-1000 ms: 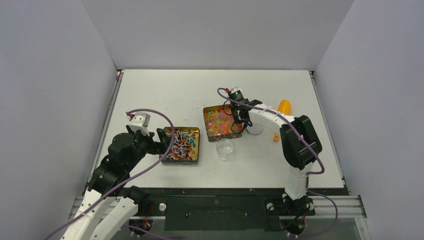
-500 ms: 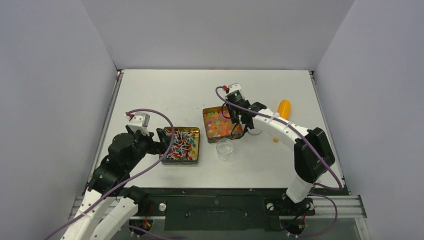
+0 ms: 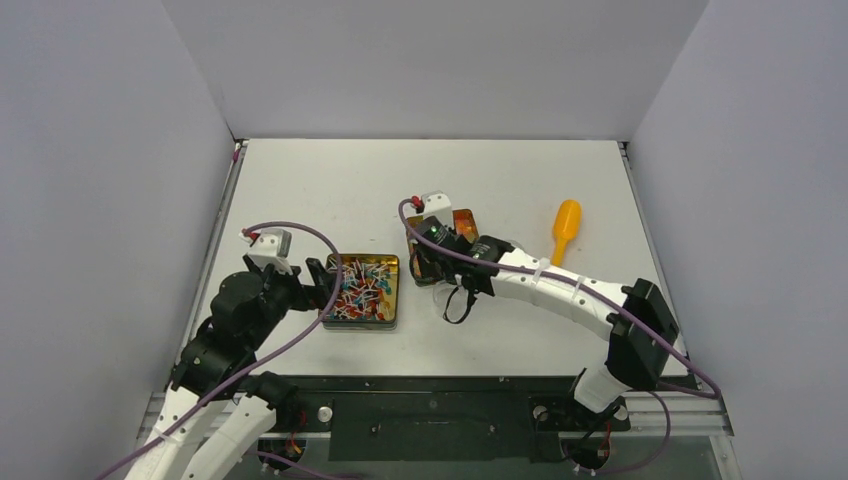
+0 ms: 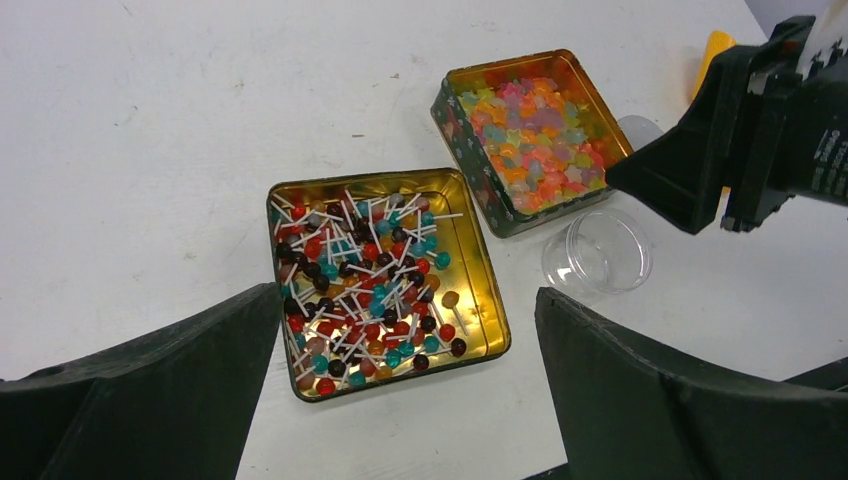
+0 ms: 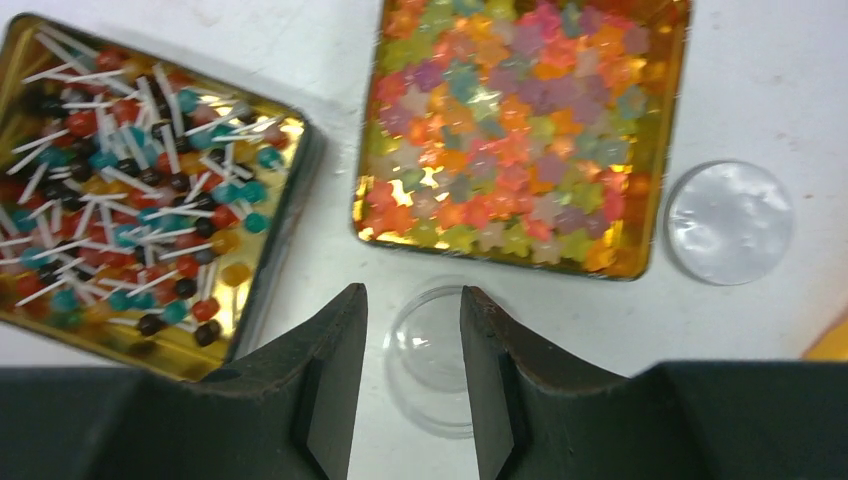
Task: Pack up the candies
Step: Move the storage box to the center of the board.
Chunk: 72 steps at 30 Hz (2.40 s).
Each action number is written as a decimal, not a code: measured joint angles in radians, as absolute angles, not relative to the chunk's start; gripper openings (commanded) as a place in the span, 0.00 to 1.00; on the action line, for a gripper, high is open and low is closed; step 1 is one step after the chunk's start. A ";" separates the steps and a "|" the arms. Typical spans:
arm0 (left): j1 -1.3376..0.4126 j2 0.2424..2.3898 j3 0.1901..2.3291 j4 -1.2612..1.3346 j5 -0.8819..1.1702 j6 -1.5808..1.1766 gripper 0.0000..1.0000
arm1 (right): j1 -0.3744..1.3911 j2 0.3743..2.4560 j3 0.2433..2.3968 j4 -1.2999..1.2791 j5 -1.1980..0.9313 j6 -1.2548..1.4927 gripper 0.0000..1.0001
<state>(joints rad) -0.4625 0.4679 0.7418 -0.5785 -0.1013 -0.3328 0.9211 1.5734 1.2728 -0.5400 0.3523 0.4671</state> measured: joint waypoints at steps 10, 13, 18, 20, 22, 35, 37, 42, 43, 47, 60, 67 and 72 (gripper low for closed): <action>-0.450 0.403 0.741 -0.583 -0.145 -0.339 0.96 | 1.066 1.611 1.275 -0.506 0.351 0.686 0.40; -0.450 0.390 0.741 -0.583 -0.154 -0.339 0.96 | 1.091 1.668 1.287 -0.492 0.352 0.734 0.40; -0.449 0.386 0.741 -0.583 -0.158 -0.339 0.96 | 1.120 1.779 1.317 -0.478 0.355 0.793 0.40; -0.448 0.385 0.741 -0.583 -0.159 -0.339 0.96 | 1.127 1.812 1.325 -0.475 0.358 0.811 0.40; -0.448 0.382 0.741 -0.583 -0.161 -0.339 0.96 | 1.127 1.836 1.335 -0.473 0.361 0.826 0.38; -0.442 0.373 0.741 -0.583 -0.161 -0.340 0.96 | 1.125 1.929 1.421 -0.508 0.416 0.880 0.24; -0.441 0.371 0.741 -0.583 -0.161 -0.340 0.96 | 1.124 1.929 1.423 -0.514 0.423 0.882 0.23; -0.436 0.368 0.741 -0.583 -0.160 -0.340 0.96 | 1.118 1.934 1.425 -0.534 0.445 0.884 0.22; -0.436 0.368 0.741 -0.583 -0.160 -0.340 0.96 | 1.118 1.937 1.425 -0.538 0.450 0.884 0.22; -0.431 0.368 0.741 -0.583 -0.160 -0.340 0.96 | 1.113 1.952 1.426 -0.547 0.456 0.884 0.22; -0.422 0.368 0.735 -0.582 -0.157 -0.340 0.96 | 1.093 1.977 1.426 -0.529 0.447 0.894 0.00; -0.418 0.368 0.735 -0.582 -0.155 -0.340 0.96 | 1.056 1.977 1.430 -0.516 0.408 0.850 0.00; -0.409 0.368 0.735 -0.582 -0.149 -0.340 0.96 | 1.015 1.987 1.453 -0.533 0.396 0.798 0.00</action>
